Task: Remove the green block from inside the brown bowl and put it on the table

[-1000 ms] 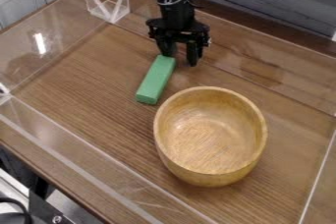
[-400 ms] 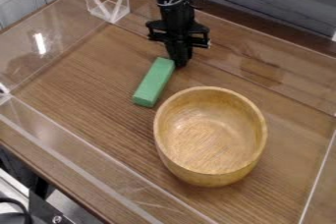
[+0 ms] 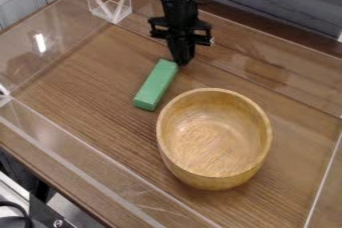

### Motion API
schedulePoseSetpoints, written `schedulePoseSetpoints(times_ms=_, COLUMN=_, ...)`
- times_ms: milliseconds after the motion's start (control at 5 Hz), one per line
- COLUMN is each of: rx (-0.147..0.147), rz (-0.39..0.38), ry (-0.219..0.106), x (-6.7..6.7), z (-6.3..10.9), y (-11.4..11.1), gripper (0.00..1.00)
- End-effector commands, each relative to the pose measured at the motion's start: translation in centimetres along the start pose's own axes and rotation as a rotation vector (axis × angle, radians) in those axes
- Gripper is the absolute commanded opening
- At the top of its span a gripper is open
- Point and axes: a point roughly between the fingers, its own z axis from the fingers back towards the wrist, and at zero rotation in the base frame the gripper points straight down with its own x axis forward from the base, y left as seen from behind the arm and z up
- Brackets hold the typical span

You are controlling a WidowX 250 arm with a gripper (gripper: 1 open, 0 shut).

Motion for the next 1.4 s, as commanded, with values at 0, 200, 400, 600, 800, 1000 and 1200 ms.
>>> schedulePoseSetpoints(times_ms=0, rx=0.021, rz=-0.060, ry=-0.066, x=0.7, z=4.4, y=0.6, gripper=0.00)
schedulePoseSetpoints(times_ms=200, rx=0.021, rz=-0.093, ry=-0.049, x=0.3, z=5.6, y=1.2, gripper=0.00)
schedulePoseSetpoints(times_ms=400, rx=0.020, rz=-0.110, ry=-0.037, x=-0.1, z=6.5, y=2.1, gripper=0.00)
schedulePoseSetpoints(times_ms=600, rx=0.022, rz=-0.119, ry=-0.032, x=-0.6, z=7.3, y=3.6, gripper=0.00)
schedulePoseSetpoints(times_ms=800, rx=0.024, rz=-0.129, ry=-0.026, x=-1.2, z=8.1, y=5.6, gripper=0.00)
schedulePoseSetpoints(times_ms=1000, rx=0.026, rz=-0.142, ry=-0.020, x=-1.9, z=8.8, y=7.1, gripper=0.00)
schedulePoseSetpoints(times_ms=1200, rx=0.032, rz=-0.142, ry=-0.010, x=-2.1, z=9.0, y=8.1, gripper=0.00)
